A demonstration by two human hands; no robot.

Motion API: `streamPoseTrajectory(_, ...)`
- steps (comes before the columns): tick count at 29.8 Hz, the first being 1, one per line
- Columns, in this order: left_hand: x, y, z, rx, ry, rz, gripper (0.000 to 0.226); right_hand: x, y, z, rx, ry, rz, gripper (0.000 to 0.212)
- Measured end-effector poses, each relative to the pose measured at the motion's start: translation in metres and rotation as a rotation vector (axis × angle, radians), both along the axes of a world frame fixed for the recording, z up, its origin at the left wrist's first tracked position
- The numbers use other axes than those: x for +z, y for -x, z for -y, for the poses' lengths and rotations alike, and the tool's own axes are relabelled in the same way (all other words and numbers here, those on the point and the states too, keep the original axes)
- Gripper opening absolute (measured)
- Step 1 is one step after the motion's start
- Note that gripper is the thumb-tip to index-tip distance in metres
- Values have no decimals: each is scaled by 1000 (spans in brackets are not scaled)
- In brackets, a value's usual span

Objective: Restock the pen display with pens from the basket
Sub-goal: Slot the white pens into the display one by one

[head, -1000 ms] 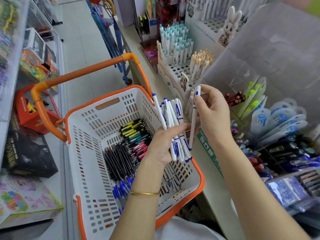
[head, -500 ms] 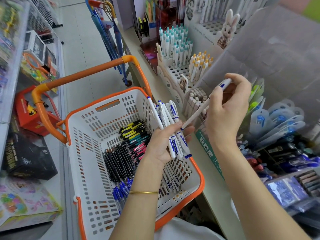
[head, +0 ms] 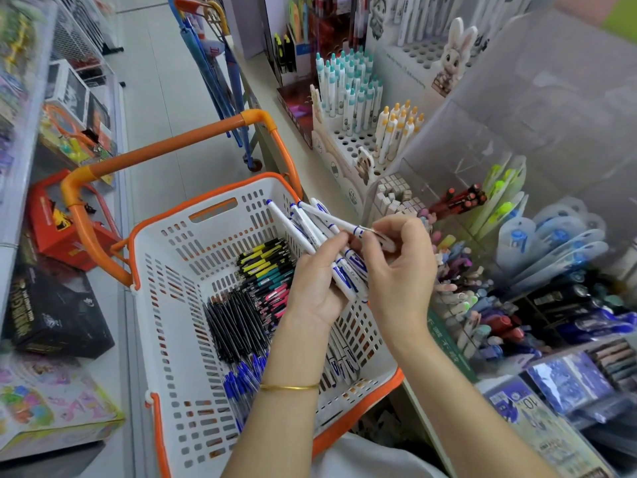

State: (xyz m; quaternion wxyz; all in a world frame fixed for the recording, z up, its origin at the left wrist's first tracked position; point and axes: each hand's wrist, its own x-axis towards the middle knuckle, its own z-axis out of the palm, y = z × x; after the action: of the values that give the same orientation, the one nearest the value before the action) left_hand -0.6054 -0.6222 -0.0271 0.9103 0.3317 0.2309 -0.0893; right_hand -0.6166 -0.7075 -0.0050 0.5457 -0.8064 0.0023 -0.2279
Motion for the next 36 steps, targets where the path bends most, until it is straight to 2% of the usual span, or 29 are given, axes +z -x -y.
streamPoseTrajectory(6, -1, 4, -1, 20, -2, 88, 14, -5, -2, 4, 70, 146, 4, 15)
streamPoseTrajectory(13, 2, 1, 2, 70, -79, 51, 13, -4, 2, 4, 215, 237, -60, 15)
streamPoseTrajectory(15, 1, 2, 0, 51, -90, 38, 8, -1, 2, 6, 220, 197, -105, 12)
streamPoseTrajectory(20, -3, 7, -2, -85, -141, 30, 3, 7, -17, 12, 155, -188, -361, 16)
streamPoseTrajectory(22, -3, 9, 0, -148, -170, 62, 4, 12, -26, 15, 236, -188, -442, 21)
streamPoseTrajectory(24, -3, 11, 2, -193, -195, 92, 10, 18, -31, 17, 326, -72, -478, 19)
streamPoseTrajectory(26, -4, 12, 2, -222, -192, 92, 14, 21, -32, 19, 342, -21, -486, 16)
streamPoseTrajectory(30, -2, 13, 0, -258, -155, 76, 13, 21, -37, 23, 255, -69, -495, 10)
streamPoseTrajectory(31, -2, 13, -2, -255, -152, 63, 17, 21, -38, 25, 233, -83, -485, 11)
streamPoseTrajectory(33, -6, 12, -2, -258, -162, 7, 44, 22, -40, 26, 182, -140, -432, 11)
streamPoseTrajectory(34, -6, 11, -2, -262, -140, -9, 47, 22, -40, 27, 140, -150, -383, 10)
streamPoseTrajectory(36, -10, 10, -2, -234, -102, -11, 25, 24, -42, 30, 44, -166, -269, 5)
